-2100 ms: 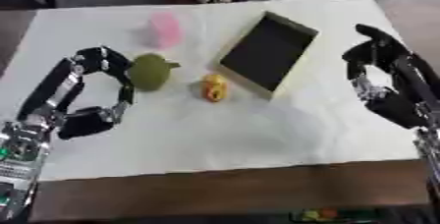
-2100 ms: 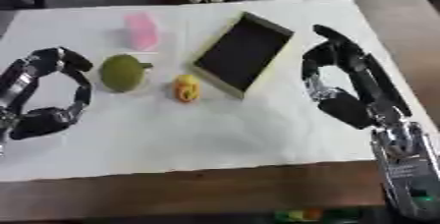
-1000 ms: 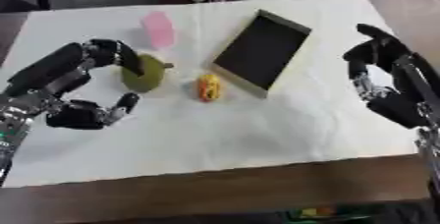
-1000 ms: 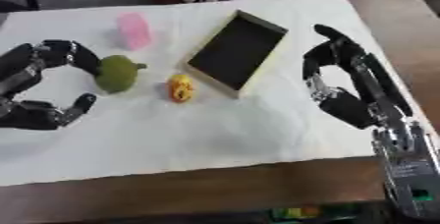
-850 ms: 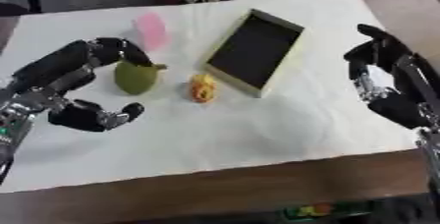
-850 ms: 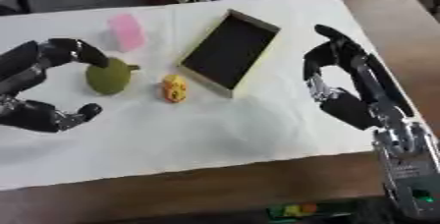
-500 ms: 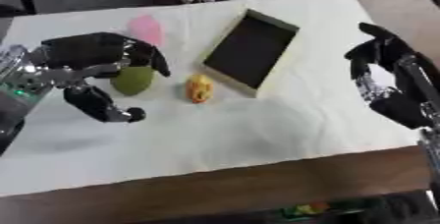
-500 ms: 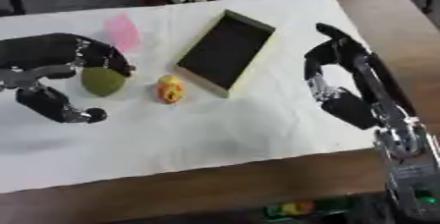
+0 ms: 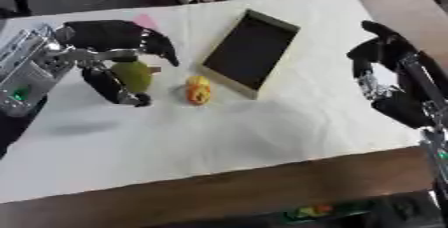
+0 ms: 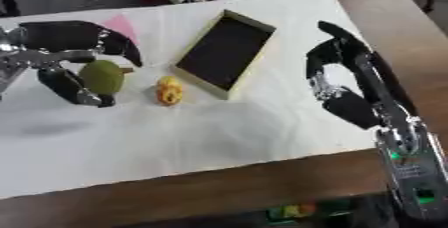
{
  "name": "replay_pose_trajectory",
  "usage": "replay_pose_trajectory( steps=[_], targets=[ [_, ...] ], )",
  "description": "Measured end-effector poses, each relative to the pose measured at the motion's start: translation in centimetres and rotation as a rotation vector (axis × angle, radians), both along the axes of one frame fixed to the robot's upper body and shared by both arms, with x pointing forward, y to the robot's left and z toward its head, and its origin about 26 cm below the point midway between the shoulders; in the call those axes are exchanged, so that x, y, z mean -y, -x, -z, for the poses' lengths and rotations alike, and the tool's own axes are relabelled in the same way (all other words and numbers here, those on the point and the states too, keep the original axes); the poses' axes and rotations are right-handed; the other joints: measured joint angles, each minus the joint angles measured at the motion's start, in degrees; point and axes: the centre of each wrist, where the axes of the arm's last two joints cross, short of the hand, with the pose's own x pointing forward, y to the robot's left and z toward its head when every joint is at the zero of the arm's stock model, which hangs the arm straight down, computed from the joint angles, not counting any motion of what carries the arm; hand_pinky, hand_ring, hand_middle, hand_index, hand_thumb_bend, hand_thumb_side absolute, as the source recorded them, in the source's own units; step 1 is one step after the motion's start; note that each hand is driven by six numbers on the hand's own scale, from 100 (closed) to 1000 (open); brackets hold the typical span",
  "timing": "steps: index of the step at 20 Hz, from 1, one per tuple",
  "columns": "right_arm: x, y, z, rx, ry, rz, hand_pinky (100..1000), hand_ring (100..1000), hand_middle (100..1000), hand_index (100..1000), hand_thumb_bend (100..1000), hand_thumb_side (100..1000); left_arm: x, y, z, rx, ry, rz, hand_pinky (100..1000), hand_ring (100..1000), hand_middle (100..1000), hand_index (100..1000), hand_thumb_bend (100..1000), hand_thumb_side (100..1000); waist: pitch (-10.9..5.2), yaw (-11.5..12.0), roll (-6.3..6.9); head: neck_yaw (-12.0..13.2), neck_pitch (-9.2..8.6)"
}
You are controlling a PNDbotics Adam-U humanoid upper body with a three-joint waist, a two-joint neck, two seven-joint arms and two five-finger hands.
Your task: Pick up objects on the table and place them in the box.
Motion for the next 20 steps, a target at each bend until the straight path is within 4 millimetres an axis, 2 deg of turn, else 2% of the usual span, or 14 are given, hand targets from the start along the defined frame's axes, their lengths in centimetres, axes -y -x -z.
replay_pose_trajectory(
  steps=[11, 20],
  targets=[
    [0.0, 0.0, 0.0, 0.007, -0.013, 0.004, 722, 713, 617, 954, 100, 597, 1.5, -2.9, 2.9, -0.014, -0.064, 0.008, 811, 769, 772, 830, 480, 152, 0.12, -1.22, 0.07, 0.33, 0.00],
    [-0.2, -0.1, -0.3, 0.016, -0.020, 0.004, 721, 711, 615, 954, 100, 597, 2.5, -4.1, 4.0, 0.043, -0.077, -0.012, 810, 764, 763, 814, 498, 126, 0.26, -1.80, 0.08, 0.61, 0.00]
  ],
)
